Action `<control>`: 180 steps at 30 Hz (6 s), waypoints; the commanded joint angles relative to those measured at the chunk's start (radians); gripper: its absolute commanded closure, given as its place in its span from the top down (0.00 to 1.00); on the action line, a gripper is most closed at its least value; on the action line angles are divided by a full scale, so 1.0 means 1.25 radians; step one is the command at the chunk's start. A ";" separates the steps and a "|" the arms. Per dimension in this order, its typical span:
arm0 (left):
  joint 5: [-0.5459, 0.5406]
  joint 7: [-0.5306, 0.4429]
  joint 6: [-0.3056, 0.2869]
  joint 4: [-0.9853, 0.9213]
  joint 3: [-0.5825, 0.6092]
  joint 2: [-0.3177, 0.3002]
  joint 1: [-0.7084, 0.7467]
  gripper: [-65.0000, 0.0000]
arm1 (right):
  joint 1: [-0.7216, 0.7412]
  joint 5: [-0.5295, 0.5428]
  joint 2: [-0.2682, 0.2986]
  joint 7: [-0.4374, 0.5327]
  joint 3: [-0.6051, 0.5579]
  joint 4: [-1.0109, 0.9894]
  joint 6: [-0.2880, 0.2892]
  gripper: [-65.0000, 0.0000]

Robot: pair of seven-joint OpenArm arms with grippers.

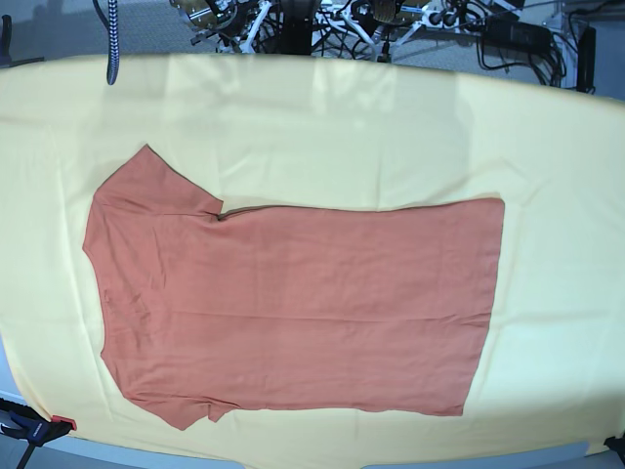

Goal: Fold the T-shirt properly

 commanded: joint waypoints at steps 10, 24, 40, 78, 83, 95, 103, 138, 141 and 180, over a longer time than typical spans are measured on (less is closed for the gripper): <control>0.002 -0.015 -0.078 0.005 0.000 0.004 0.000 0.00 | -0.002 0.007 -0.007 0.018 -0.002 0.009 0.020 0.00; 0.002 -0.014 -0.078 0.007 0.000 0.004 0.000 0.00 | -0.002 0.007 -0.007 0.039 -0.002 0.009 0.020 0.00; 0.067 0.094 -0.077 0.035 0.000 0.002 0.012 0.00 | -0.002 -0.009 0.000 -0.069 -0.002 0.009 -0.007 0.00; 0.340 0.479 0.164 1.400 0.224 -0.493 0.835 0.00 | -0.921 -0.414 0.340 -0.488 -0.001 1.310 -0.197 0.00; 0.470 0.543 0.194 1.587 0.224 -0.539 0.906 0.00 | -0.925 -0.563 0.347 -0.553 -0.001 1.406 -0.314 0.00; 0.633 0.566 0.259 1.635 0.126 -0.568 0.862 0.00 | -0.925 -0.963 0.410 -0.678 0.000 1.498 -0.528 0.00; 0.483 0.509 0.203 1.635 -0.132 -0.568 0.787 0.00 | -0.823 -1.017 0.468 -0.674 0.000 1.503 -0.528 0.00; 0.352 0.030 -0.313 1.063 0.102 -0.808 -0.073 0.56 | -0.414 -0.464 0.463 -0.454 0.000 1.447 -0.267 0.56; 0.355 0.029 -0.313 1.022 0.193 -0.804 -0.158 0.56 | -0.414 -0.464 0.461 -0.456 0.000 1.447 -0.267 0.56; 0.236 0.142 -0.318 1.201 0.338 -0.917 -0.249 0.00 | -0.221 -0.345 0.553 -0.637 0.124 1.262 -0.147 0.00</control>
